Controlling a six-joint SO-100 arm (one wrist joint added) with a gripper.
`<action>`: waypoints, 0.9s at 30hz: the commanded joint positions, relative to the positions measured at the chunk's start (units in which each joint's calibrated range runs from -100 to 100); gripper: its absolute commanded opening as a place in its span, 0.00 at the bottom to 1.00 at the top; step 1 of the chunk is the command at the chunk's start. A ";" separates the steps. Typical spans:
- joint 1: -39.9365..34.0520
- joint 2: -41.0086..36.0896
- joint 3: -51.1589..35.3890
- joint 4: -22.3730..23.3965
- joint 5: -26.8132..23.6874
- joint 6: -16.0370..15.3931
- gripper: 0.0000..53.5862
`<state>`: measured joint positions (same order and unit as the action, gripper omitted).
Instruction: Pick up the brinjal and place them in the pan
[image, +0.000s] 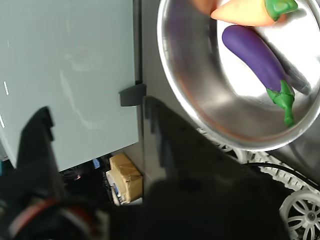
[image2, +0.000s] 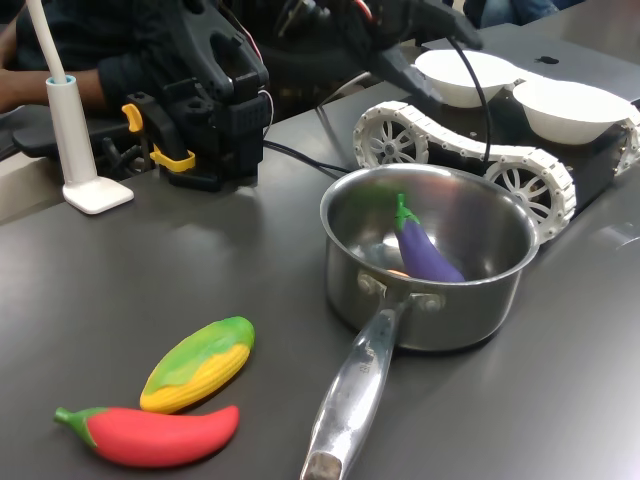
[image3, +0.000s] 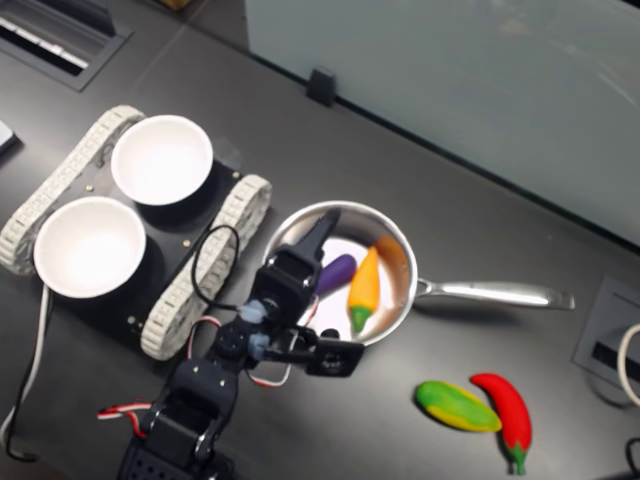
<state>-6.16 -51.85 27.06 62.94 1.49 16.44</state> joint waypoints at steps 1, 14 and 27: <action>2.83 -6.82 0.16 -3.03 0.73 -3.08 0.30; 2.26 -20.99 6.24 2.18 0.24 -5.34 0.11; 2.26 -33.47 16.15 11.13 0.39 -8.29 0.03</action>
<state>-5.17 -83.25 42.99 72.46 1.29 9.46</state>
